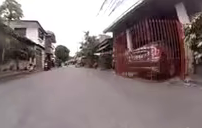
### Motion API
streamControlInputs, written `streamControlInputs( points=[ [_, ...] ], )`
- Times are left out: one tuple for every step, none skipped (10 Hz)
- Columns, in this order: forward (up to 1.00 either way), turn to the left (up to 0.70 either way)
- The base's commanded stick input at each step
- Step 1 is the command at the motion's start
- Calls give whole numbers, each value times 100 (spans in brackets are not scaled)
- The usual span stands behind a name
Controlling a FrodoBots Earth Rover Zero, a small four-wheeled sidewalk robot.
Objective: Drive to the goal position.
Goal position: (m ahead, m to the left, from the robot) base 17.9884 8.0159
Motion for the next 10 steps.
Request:
streamControlInputs(
  points=[
    [85,0],
    [85,0],
    [85,0],
    [85,0],
    [85,0],
    [85,0],
    [85,0],
    [85,0],
    [85,8],
    [85,30]
  ],
)
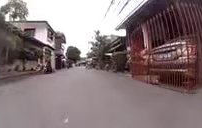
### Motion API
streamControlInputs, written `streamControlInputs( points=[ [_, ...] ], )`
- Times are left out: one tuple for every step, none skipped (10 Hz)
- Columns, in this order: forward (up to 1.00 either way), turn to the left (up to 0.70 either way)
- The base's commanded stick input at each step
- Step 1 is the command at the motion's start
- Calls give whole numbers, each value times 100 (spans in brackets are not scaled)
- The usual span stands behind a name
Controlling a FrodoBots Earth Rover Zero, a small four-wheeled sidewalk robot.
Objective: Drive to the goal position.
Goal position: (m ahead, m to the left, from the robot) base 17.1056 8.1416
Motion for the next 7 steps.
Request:
streamControlInputs(
  points=[
    [85,34],
    [85,31],
    [85,18],
    [85,5],
    [85,0],
    [85,0],
    [85,0]
  ],
)
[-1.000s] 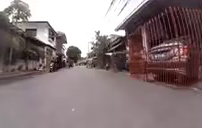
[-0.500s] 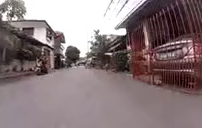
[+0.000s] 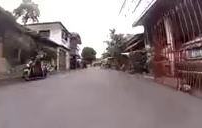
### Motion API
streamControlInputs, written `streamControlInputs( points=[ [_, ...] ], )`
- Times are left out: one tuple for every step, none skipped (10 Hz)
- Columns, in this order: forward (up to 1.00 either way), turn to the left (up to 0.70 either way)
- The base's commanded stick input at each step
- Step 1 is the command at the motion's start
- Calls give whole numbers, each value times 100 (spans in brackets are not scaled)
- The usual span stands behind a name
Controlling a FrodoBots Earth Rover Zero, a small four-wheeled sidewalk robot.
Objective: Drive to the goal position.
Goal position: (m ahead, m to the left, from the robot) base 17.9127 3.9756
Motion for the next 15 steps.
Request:
streamControlInputs(
  points=[
    [85,0],
    [85,0],
    [85,0],
    [85,0],
    [85,0],
    [85,0],
    [85,0],
    [85,0],
    [85,0],
    [85,0],
    [85,0],
    [85,0],
    [85,0],
    [85,25],
    [85,34]
  ],
)
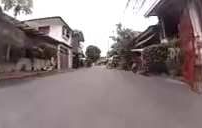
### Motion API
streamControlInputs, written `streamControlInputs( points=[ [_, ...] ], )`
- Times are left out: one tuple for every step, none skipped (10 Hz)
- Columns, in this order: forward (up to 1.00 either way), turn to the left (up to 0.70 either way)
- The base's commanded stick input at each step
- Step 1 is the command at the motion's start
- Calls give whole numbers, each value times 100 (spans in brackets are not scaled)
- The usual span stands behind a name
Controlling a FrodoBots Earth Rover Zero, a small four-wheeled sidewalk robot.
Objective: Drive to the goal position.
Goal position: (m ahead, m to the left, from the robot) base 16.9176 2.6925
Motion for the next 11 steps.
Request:
streamControlInputs(
  points=[
    [85,6],
    [85,0],
    [85,0],
    [85,0],
    [85,0],
    [85,0],
    [85,0],
    [85,0],
    [85,0],
    [85,0],
    [85,0]
  ],
)
